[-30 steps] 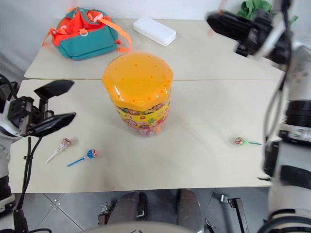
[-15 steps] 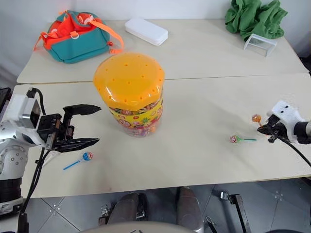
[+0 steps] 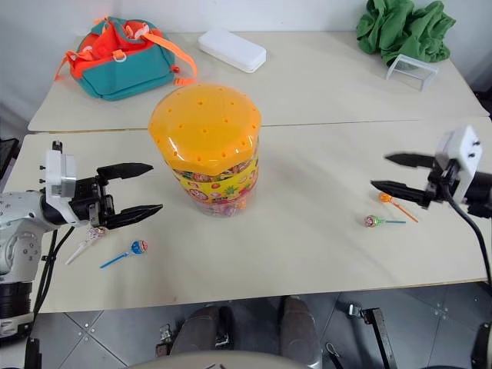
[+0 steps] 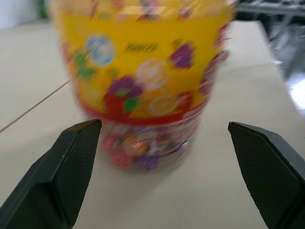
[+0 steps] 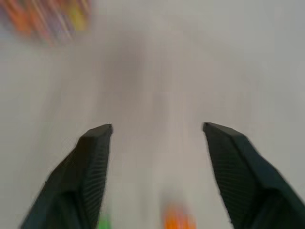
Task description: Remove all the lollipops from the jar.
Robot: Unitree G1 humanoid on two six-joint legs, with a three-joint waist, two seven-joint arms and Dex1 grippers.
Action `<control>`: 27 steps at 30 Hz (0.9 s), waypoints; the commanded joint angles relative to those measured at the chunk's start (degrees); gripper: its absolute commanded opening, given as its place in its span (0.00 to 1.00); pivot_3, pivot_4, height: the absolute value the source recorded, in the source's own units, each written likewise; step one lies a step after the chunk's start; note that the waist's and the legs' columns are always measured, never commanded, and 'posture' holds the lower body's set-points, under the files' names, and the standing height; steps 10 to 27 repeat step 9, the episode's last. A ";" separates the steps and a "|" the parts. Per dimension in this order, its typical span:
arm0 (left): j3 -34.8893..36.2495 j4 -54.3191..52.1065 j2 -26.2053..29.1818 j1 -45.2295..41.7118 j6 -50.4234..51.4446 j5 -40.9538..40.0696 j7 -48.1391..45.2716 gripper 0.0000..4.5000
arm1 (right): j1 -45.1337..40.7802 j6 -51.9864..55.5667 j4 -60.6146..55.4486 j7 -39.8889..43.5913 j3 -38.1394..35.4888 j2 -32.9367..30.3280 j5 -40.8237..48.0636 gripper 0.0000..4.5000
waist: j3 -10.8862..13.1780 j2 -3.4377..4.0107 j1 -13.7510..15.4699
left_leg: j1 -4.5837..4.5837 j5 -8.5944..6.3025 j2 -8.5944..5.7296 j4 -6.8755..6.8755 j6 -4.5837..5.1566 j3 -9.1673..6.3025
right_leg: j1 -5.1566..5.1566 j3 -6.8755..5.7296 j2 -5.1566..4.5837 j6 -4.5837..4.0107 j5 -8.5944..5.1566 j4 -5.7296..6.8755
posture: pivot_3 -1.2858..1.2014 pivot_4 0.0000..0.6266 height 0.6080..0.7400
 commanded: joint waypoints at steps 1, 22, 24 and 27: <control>3.97 -1.14 -0.40 2.72 -2.39 2.22 5.23 1.00 | -2.19 0.37 -7.14 -0.57 1.42 3.06 3.26 1.00 | 0.00 0.00 0.16 | -0.02 0.00 -0.01 0.00 0.00 -0.03 | 0.00 -0.02 -0.01 0.00 0.00 -0.01 | 0.52 0.24 1.00; 7.84 -6.56 -4.16 12.22 -5.45 5.47 14.66 1.00 | -2.48 -14.65 -1.54 3.38 9.51 10.72 -4.60 1.00 | -0.02 -0.06 1.41 | -0.06 -0.02 -0.05 0.06 0.03 -0.08 | 0.02 -0.06 -0.06 0.00 0.00 -0.02 | 0.52 0.24 1.00; 7.84 -6.56 -4.16 12.22 -5.45 5.47 14.66 1.00 | -2.48 -14.65 -1.54 3.38 9.51 10.72 -4.60 1.00 | -0.02 -0.06 1.41 | -0.06 -0.02 -0.05 0.06 0.03 -0.08 | 0.02 -0.06 -0.06 0.00 0.00 -0.02 | 0.52 0.24 1.00; 7.84 -6.56 -4.16 12.22 -5.45 5.47 14.66 1.00 | -2.48 -14.65 -1.54 3.38 9.51 10.72 -4.60 1.00 | -0.02 -0.06 1.41 | -0.06 -0.02 -0.05 0.06 0.03 -0.08 | 0.02 -0.06 -0.06 0.00 0.00 -0.02 | 0.52 0.24 1.00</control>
